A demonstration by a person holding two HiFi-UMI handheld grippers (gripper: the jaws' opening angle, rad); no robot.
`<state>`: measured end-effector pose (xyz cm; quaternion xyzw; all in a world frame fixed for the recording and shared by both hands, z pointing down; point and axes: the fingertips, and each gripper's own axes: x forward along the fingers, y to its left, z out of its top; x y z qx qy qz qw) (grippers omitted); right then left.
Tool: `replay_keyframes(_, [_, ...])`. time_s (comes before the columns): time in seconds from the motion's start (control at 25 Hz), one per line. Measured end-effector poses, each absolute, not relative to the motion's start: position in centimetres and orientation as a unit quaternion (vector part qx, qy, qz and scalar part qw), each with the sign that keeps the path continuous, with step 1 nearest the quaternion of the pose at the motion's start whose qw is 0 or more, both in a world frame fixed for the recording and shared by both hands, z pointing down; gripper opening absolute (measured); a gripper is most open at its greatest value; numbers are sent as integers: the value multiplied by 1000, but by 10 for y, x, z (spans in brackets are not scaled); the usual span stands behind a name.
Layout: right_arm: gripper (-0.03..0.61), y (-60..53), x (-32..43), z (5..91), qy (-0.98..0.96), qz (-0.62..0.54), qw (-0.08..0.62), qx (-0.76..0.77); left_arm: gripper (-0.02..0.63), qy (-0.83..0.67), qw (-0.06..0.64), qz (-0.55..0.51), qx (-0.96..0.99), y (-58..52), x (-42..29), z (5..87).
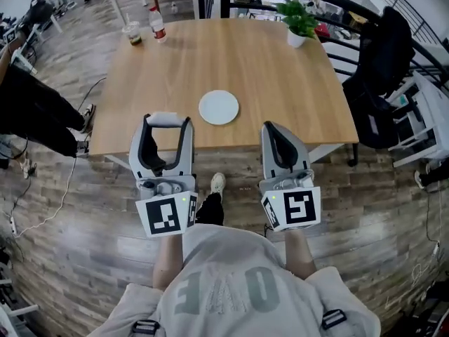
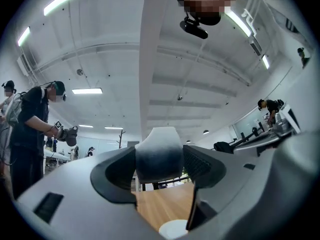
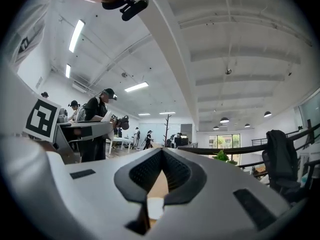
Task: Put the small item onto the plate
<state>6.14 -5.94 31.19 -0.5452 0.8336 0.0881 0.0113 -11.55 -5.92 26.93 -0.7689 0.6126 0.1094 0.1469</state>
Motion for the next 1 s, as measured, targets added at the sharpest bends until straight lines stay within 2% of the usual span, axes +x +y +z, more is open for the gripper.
replay_keyframes(0.32, [17, -237, 38, 270, 826, 103, 32, -553, 302, 598, 172, 142, -770, -244, -138, 222])
replay_keyframes(0.52, [17, -291, 45, 272, 828, 91, 23, -552, 302, 607, 142, 133, -770, -318, -135, 234])
replay_keyframes(1.0, [17, -368, 59, 276, 858, 80, 15, -507, 302, 595, 152, 91, -784, -371, -76, 232])
